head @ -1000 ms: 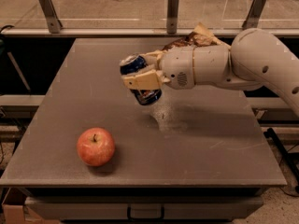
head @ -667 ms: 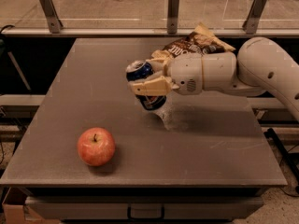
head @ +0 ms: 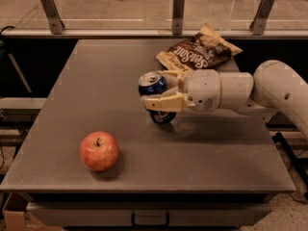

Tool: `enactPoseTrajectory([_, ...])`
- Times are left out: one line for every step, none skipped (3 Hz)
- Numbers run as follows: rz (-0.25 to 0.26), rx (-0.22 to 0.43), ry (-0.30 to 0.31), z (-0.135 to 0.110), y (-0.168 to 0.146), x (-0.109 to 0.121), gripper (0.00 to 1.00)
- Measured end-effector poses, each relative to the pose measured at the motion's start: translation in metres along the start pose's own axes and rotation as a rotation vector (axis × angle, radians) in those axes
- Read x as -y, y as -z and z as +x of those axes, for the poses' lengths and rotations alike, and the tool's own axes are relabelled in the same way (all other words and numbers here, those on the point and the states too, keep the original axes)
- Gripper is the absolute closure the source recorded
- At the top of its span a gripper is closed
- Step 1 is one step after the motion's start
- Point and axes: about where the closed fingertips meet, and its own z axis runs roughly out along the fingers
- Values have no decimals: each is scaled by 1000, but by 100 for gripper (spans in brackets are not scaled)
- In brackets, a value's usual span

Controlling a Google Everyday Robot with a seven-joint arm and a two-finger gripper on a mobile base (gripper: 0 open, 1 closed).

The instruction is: Place pepsi can upright

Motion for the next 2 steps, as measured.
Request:
enactPoseTrajectory([4, 92, 83, -3, 17, -11, 74])
enactPoseTrajectory([3, 128, 125, -2, 25, -16, 51])
